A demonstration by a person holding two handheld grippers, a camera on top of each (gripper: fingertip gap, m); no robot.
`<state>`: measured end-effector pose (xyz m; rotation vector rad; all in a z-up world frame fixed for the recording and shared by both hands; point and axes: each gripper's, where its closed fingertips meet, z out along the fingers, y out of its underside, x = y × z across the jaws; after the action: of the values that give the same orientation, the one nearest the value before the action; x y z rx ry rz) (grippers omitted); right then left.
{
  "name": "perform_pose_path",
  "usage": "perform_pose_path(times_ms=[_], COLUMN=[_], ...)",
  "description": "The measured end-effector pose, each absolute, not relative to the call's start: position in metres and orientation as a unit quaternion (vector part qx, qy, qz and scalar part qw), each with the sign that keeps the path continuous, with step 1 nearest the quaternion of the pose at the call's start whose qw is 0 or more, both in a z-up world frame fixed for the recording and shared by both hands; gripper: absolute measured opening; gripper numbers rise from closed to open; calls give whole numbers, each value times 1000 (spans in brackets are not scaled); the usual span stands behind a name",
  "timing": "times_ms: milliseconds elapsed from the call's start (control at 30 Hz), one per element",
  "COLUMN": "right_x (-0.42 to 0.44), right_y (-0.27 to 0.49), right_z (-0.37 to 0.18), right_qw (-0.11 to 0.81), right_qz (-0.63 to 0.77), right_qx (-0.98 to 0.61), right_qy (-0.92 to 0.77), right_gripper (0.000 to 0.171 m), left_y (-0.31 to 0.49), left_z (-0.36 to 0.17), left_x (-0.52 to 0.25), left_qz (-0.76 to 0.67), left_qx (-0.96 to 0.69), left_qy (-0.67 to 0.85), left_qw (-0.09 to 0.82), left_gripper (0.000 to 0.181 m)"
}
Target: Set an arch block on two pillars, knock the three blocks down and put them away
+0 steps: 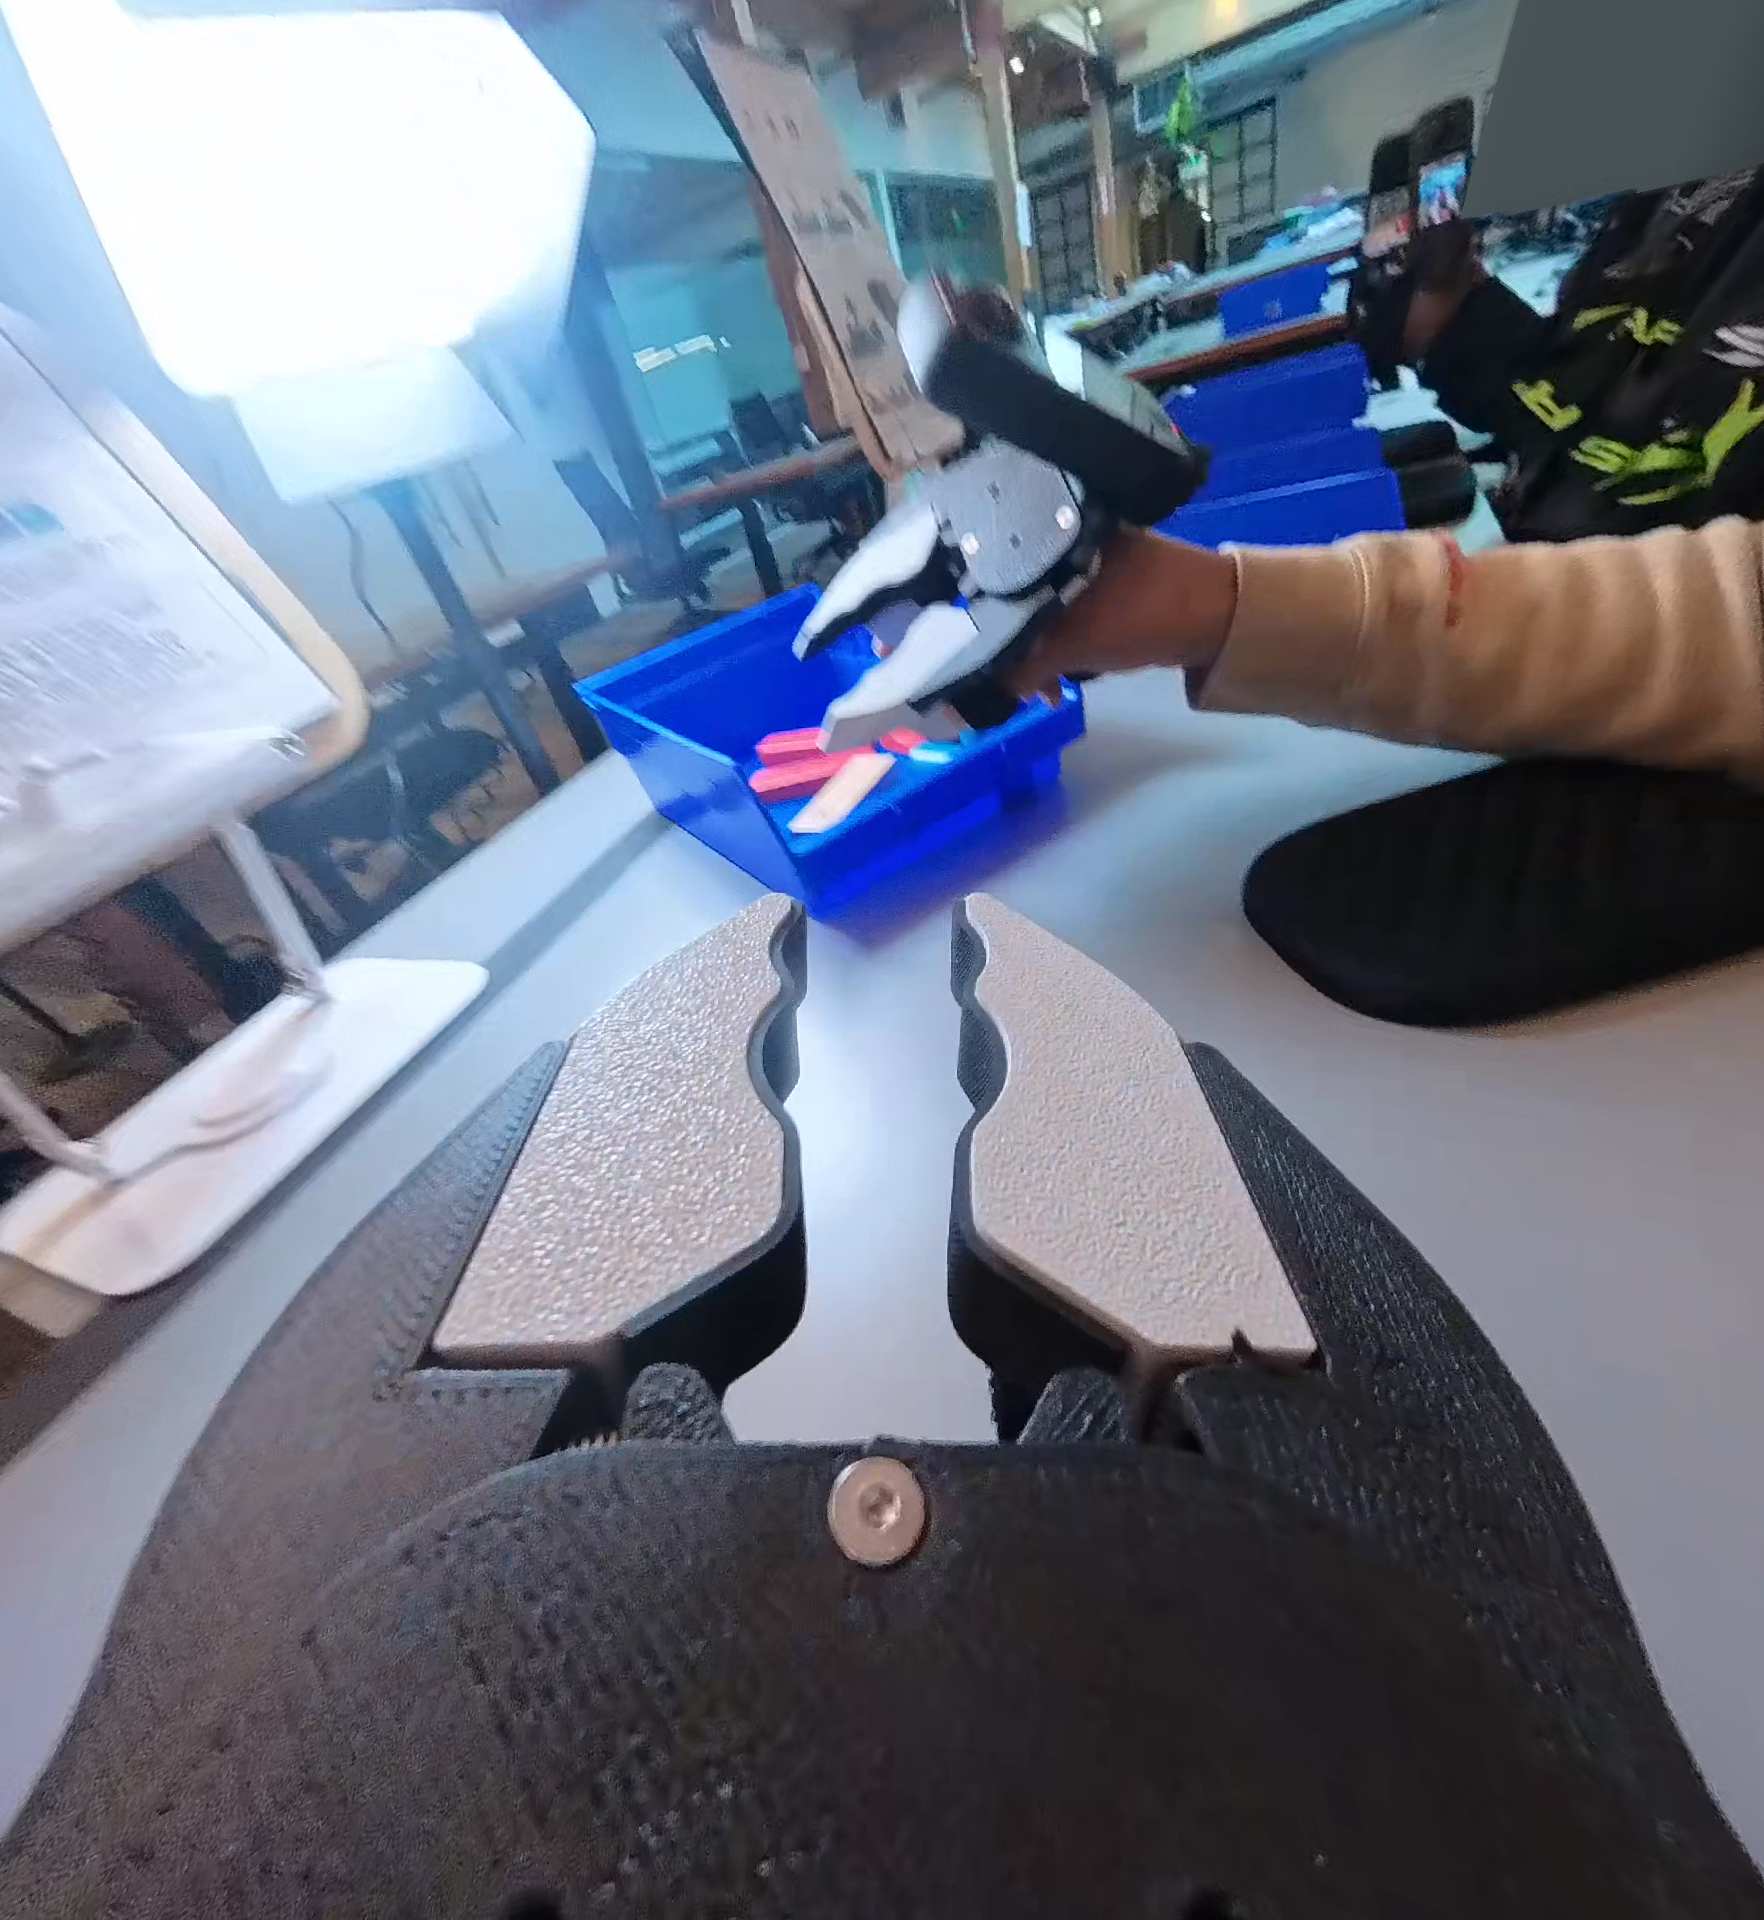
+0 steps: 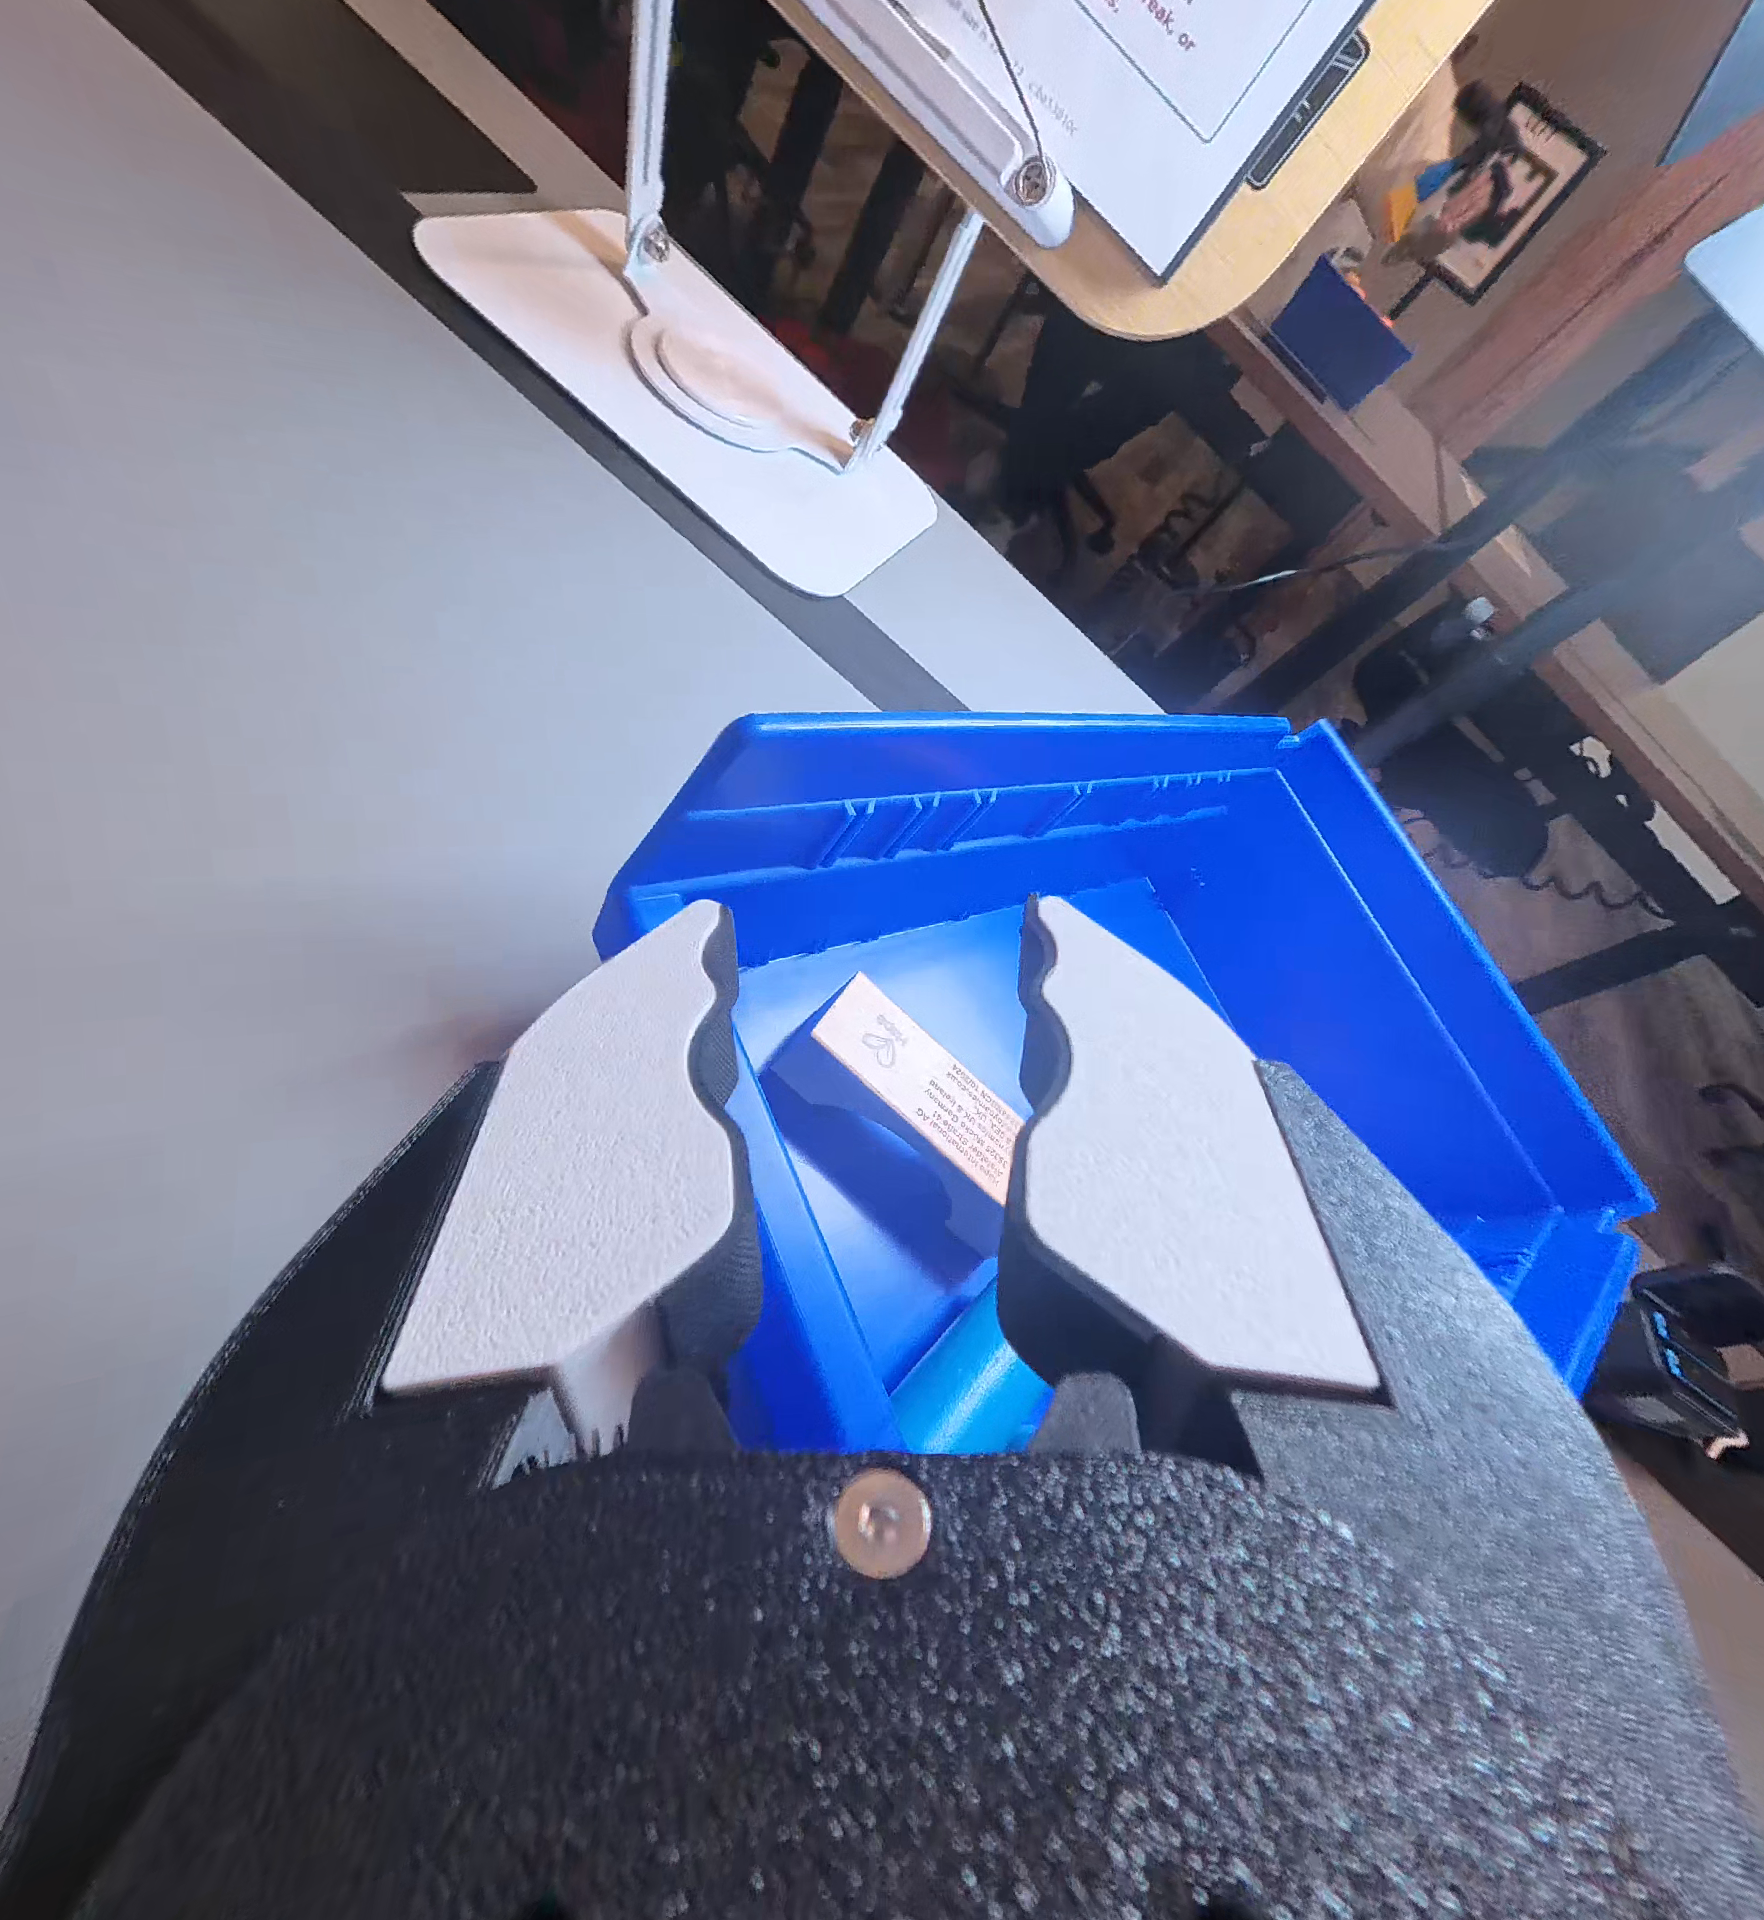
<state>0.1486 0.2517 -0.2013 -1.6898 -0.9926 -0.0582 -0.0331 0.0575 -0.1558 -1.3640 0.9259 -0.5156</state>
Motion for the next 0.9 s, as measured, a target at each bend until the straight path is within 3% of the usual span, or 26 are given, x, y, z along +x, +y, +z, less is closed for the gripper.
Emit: perform_pose_path(times_ms=[100,167,267,433,500,533,633,733,900], right_x=[149,150,160,178,182,185,192,199,203], right_y=[245,235,222,216,222,225,230,236,230], right_z=[-210,-230,-257,-280,-287,-290,-299,-302,-302], right_qw=[521,459,381,306,298,294,280,281,270], right_qz=[2,15,-8,-51,-69,-80,-95,-99,-101], right_qx=[-732,-754,-765,-776,-782,-785,-793,-798,-794], right_qy=[-439,-470,-520,-549,-544,-539,-533,-524,-536], right_gripper=[55,68,72,71,63,61,51,35,33], left_y=[53,49,28,-6,-9,-8,10,30,61], left_z=[-118,-122,-176,-265,-294,-303,-302,-302,-302], left_x=[-74,-113,-180,-295,-331,-346,-328,-278,-202], left_qz=[-162,-120,-102,50,120,159,201,192,178], left_qx=[-594,-643,-759,-868,-888,-888,-848,-834,-794], left_qy=[406,422,433,414,401,401,459,481,544], left_qw=[676,628,475,269,193,159,173,189,205], left_gripper=[29,33,47,70,62,46,32,29,29])
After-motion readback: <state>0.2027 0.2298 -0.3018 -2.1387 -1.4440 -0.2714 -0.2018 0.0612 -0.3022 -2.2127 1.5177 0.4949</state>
